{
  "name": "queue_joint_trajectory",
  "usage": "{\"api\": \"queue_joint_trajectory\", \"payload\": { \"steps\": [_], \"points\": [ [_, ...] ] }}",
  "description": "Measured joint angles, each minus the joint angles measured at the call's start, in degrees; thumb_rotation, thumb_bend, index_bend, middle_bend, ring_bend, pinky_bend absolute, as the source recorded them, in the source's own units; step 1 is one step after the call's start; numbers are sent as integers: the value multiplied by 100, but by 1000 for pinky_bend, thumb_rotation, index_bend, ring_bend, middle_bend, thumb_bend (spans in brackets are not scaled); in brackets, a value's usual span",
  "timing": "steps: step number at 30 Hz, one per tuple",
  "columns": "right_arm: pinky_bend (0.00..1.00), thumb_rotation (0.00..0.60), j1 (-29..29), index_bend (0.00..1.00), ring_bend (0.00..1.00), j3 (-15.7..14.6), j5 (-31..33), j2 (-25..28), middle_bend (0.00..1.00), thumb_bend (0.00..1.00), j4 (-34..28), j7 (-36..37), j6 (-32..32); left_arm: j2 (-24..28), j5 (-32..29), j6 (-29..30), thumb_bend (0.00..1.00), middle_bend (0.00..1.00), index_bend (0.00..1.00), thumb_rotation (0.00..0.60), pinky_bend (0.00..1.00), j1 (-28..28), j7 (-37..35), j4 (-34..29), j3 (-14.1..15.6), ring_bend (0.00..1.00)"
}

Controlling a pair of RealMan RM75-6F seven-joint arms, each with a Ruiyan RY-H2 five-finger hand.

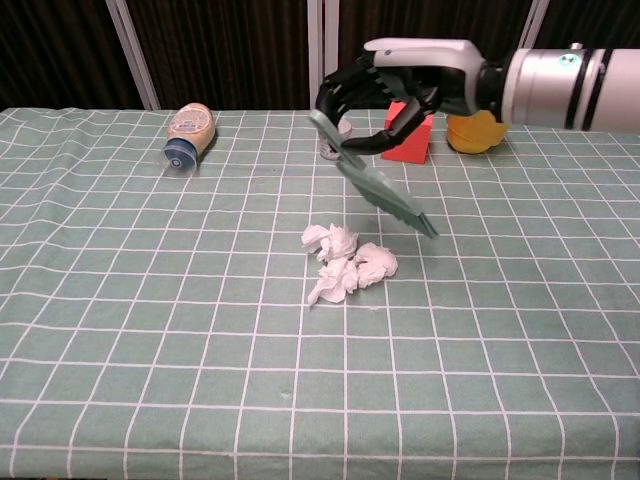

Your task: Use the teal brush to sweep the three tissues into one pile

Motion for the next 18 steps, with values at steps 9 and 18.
{"api": "queue_joint_trajectory", "payload": {
  "steps": [9, 18],
  "points": [
    [72, 600, -956, 693, 259, -108, 644, 928, 618, 589, -1208, -2834, 143, -83, 129, -51, 22, 137, 156, 600, 70, -111, -50, 118, -32, 74],
    [50, 600, -1715, 608, 197, -140, 1372, 933, 545, 589, -1453, -5512, -195, -92, 204, 62, 22, 137, 155, 600, 70, -58, -21, 89, 15, 74]
  ]
}}
